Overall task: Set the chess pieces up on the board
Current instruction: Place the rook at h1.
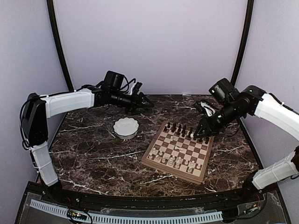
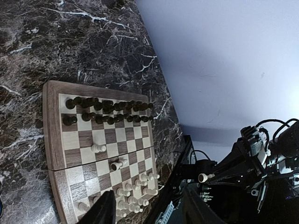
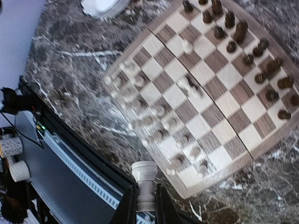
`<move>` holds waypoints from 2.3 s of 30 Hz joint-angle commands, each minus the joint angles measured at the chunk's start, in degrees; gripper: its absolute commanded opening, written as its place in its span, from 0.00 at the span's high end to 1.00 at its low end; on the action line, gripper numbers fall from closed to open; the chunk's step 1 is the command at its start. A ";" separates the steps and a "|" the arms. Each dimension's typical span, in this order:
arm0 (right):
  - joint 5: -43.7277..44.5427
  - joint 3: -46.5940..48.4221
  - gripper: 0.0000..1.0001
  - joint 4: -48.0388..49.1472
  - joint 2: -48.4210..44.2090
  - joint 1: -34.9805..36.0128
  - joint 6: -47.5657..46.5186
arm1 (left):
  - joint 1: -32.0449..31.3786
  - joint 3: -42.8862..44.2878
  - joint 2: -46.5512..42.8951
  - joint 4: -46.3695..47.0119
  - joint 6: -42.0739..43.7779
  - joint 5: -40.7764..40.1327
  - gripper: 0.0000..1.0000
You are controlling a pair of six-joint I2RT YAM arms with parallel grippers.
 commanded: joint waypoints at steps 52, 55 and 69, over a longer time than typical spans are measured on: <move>22.67 -3.14 1.00 -15.88 25.71 23.03 -1.68 | 1.20 -6.63 -6.27 -5.89 1.93 -0.99 0.50; 23.04 -3.26 1.00 -15.79 25.81 23.04 -1.70 | 1.21 -6.79 -6.33 -5.90 1.86 -0.95 0.50; 24.70 -4.04 0.97 -14.78 26.74 23.04 -1.33 | 1.20 -7.46 -6.71 -5.66 1.65 -0.49 0.50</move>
